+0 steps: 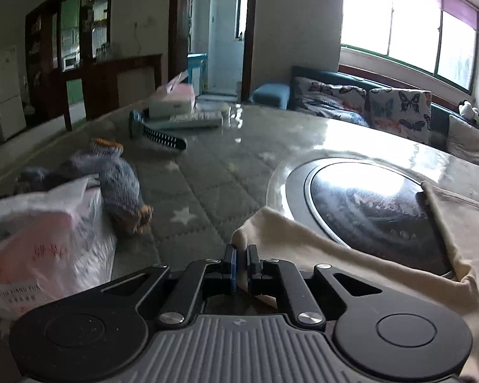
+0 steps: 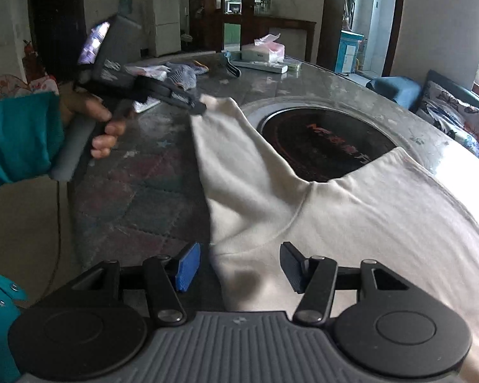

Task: Fold clothes

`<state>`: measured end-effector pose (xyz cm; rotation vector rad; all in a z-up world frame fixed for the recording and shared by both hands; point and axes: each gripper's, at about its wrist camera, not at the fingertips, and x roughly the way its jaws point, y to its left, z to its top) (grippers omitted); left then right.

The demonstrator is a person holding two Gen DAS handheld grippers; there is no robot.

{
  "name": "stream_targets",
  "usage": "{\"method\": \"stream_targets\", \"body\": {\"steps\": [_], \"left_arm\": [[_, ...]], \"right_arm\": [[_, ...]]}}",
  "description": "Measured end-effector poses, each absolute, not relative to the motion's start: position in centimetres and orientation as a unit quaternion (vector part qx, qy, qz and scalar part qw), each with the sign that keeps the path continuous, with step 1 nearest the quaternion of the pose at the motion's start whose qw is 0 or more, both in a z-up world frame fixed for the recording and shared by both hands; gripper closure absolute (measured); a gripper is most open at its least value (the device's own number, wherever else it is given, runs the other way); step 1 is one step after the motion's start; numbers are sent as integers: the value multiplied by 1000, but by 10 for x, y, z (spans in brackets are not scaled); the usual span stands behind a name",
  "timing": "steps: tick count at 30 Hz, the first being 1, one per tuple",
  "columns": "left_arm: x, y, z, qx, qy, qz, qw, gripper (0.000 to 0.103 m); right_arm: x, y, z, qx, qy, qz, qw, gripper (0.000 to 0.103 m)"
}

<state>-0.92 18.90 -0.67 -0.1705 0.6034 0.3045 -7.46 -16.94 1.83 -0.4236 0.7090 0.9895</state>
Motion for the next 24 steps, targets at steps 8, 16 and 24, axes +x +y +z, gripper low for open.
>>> {"method": "stream_targets", "body": {"steps": [8,16,24], "left_arm": [[-23,196,1,-98,291,164,937,68],[-29,199,1,-131,300,165,931,57],[-24,197,0,-140,300,163,929,59]], "right_arm": [[-93,-164,19,-207,319,479,791,49],[-98,-148,11,-213,330,493,776,47],[-97,-138,14,-212,323,492,780,46]]}}
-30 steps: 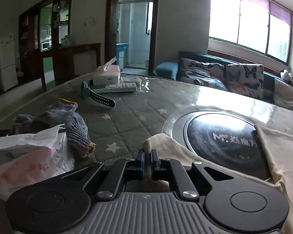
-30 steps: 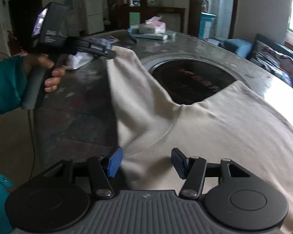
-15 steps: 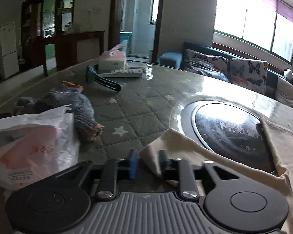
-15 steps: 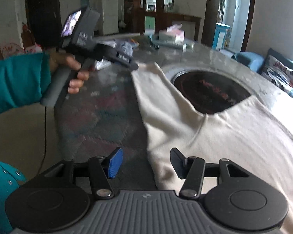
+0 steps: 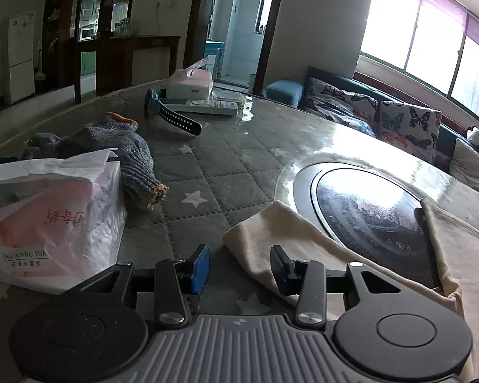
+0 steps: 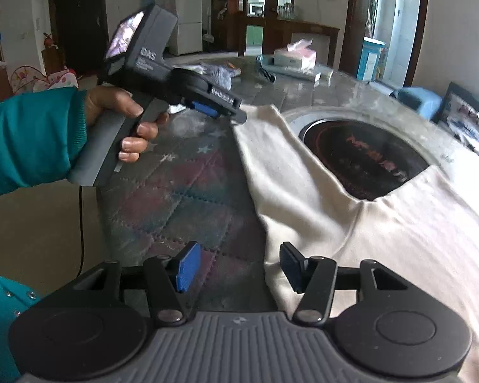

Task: Fold clothes

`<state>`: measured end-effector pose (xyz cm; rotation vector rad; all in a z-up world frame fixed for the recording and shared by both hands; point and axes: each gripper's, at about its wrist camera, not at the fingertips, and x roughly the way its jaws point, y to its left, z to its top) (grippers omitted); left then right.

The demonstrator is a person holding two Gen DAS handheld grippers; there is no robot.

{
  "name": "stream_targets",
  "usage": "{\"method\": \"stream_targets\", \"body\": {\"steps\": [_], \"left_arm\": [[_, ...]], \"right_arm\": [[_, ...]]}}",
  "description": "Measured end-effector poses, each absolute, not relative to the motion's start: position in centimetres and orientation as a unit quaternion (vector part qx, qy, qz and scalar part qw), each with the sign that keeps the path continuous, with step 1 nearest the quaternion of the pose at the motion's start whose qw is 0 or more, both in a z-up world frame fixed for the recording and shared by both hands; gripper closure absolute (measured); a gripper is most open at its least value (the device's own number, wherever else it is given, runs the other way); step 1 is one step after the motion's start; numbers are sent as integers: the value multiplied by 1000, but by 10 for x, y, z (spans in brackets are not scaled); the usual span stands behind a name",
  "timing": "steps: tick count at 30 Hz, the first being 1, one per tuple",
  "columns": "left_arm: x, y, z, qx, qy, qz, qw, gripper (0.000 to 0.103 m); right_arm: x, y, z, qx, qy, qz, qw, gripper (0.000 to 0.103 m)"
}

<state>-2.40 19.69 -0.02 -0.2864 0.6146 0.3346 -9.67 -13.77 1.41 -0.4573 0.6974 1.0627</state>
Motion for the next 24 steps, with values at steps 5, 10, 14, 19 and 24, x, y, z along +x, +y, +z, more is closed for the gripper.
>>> {"method": "stream_targets", "body": {"steps": [5,10,14,19,24], "left_arm": [[-23,196,-1,-144,300,163,929,63],[-20,193,-2,-138,298,156,932,84],[-20,194,0,-155,293,157,930,96],[-25,172,33,-157,256,105,948,98],[-25,126,81,-150,211,10,966,98]], "right_arm": [[-96,-133,9,-211,331,498,773,43],[-94,-148,22,-198,320,484,790,43],[-92,-164,31,-184,314,464,808,44],[-91,-190,41,-165,311,434,829,45],[-82,-224,45,-135,314,390,855,45]]}}
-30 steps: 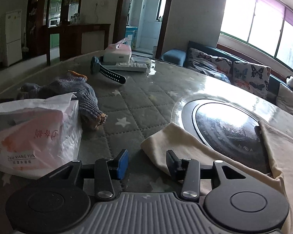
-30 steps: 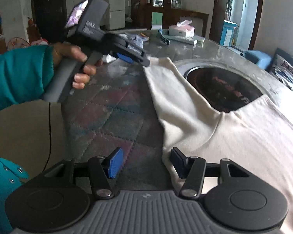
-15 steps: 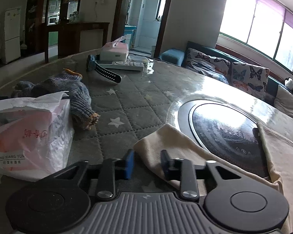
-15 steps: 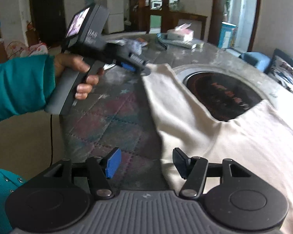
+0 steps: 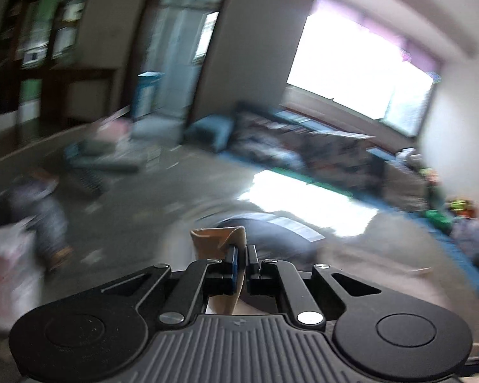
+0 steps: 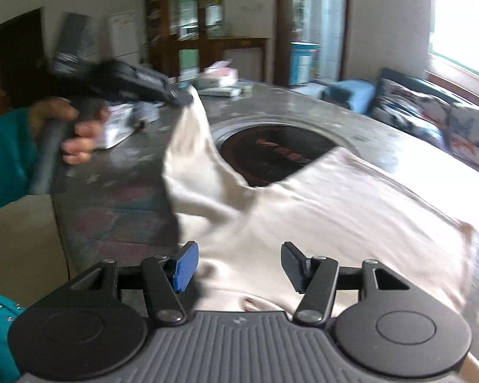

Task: Fold clothes

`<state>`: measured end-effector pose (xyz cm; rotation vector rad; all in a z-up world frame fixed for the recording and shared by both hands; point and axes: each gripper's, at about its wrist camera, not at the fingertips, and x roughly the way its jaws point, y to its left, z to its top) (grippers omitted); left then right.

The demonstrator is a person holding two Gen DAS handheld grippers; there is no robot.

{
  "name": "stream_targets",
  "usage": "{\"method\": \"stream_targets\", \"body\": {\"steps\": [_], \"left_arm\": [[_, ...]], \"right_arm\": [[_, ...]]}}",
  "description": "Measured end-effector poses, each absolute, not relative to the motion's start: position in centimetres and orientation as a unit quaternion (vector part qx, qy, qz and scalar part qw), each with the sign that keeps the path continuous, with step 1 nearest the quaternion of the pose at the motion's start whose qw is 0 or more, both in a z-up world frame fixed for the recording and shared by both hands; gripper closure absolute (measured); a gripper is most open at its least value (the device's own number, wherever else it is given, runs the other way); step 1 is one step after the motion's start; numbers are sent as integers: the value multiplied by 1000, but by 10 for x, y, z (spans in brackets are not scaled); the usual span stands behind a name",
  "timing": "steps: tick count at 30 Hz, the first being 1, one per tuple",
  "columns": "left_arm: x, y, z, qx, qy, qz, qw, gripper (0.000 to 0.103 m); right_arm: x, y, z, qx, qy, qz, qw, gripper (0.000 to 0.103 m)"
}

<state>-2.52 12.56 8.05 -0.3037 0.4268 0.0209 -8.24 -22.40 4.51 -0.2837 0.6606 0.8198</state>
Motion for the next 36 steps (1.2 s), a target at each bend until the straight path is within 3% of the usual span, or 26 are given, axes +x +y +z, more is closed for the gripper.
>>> {"method": "stream_targets", "body": {"steps": [10,17,21,27,32,36], "left_arm": [[-30,20,118,-143,191,-173,956,98],[-31,-36,91,-144,225,-260,928,97],[-27,-56,62,-124,275,-286,909,92],[-44,-26,44,-78,292,-270,914,73],[-59,18,34,-15,288,-213,934,68],[-70,41,22,5,301,-177,937,67]], "right_arm": [[-74,-296,40,-68,326,299,894,45],[-68,-335,28,-27,340,242,909,45],[-70,-351,25,-12,347,215,913,45],[-75,-365,28,-13,349,204,915,45],[-68,-361,33,-8,347,210,914,46],[-53,-352,26,-7,354,218,909,54]]}}
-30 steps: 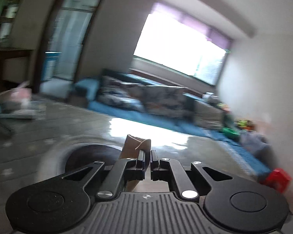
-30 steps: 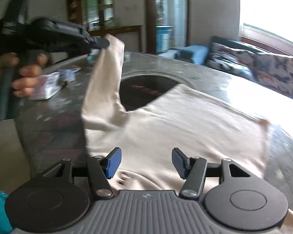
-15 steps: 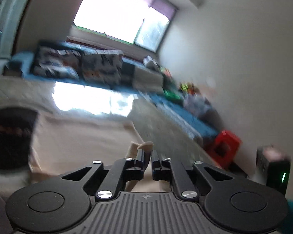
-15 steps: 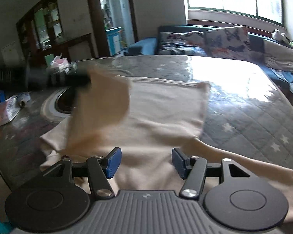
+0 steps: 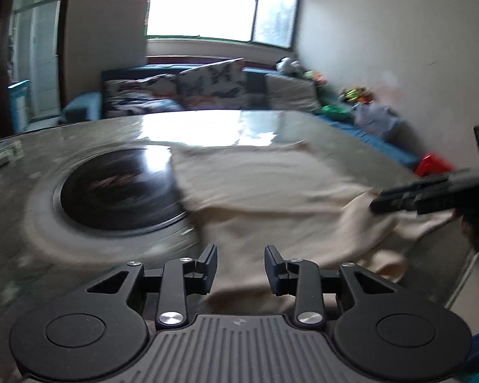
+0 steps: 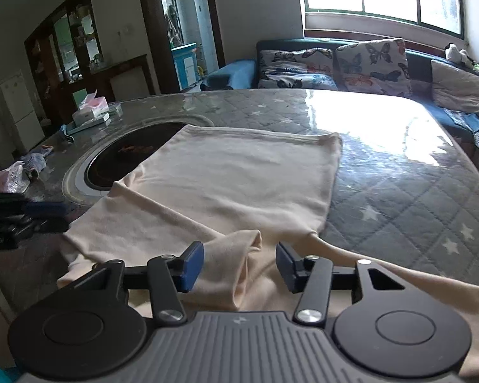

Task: Fold clothes
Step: 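Grasp the sweatshirt hem with the right gripper while the left gripper grasps fabric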

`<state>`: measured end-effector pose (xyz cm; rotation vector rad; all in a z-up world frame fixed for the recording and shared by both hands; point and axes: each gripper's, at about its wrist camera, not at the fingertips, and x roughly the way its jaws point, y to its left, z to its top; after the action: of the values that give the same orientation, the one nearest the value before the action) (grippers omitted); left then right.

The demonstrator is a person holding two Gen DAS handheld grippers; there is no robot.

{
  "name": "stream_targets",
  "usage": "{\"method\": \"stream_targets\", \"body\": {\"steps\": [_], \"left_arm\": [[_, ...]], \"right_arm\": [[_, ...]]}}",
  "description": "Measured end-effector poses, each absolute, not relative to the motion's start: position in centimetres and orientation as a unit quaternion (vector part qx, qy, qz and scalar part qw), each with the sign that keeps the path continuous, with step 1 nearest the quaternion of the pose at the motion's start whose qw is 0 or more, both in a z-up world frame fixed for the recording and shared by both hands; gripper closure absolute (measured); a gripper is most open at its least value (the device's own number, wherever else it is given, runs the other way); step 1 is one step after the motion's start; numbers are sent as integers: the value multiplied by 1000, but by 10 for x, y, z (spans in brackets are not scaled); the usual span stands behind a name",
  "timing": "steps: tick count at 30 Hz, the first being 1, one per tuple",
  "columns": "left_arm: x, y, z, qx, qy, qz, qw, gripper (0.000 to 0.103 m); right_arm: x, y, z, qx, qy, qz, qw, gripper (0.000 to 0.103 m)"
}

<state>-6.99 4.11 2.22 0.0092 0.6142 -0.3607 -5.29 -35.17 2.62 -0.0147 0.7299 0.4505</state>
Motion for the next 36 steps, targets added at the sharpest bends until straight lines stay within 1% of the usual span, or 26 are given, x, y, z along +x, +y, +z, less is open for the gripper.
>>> {"method": "stream_targets", "body": {"steps": [2,5,7,9,10,13,18,25,26,27,30,35,36], "left_arm": [[-71,47,18,2,308,-168,936,67],[-66,51,17,-9,311,-164,936,67],[-58,47,20,-11,304,-164,938,67],[-49,43,24,-12,296,-164,941,67],[-42,40,25,-9,291,-164,943,67],[-20,32,28,-6,284,-159,945,68],[7,23,22,7,291,-161,943,70],[18,19,13,39,305,-174,935,70],[18,19,12,41,307,-173,935,71],[19,19,11,40,307,-172,935,77],[18,21,10,37,303,-173,936,88],[13,26,13,27,286,-172,942,92],[12,30,14,12,284,-170,944,92]], "right_arm": [[-44,-350,20,-2,362,214,907,59],[-36,-350,14,10,374,208,904,68],[-34,-350,13,9,377,207,903,77],[-35,-348,13,5,377,205,903,79],[-36,-348,13,5,376,204,904,84],[-37,-348,13,5,374,199,906,89],[-36,-350,16,10,370,195,908,91],[-35,-351,18,13,366,197,909,91],[-35,-351,18,12,365,197,910,91],[-35,-351,18,11,364,197,910,91],[-34,-350,19,11,361,198,911,92],[-36,-350,24,12,351,197,916,94],[-37,-350,25,12,348,195,917,96]]}}
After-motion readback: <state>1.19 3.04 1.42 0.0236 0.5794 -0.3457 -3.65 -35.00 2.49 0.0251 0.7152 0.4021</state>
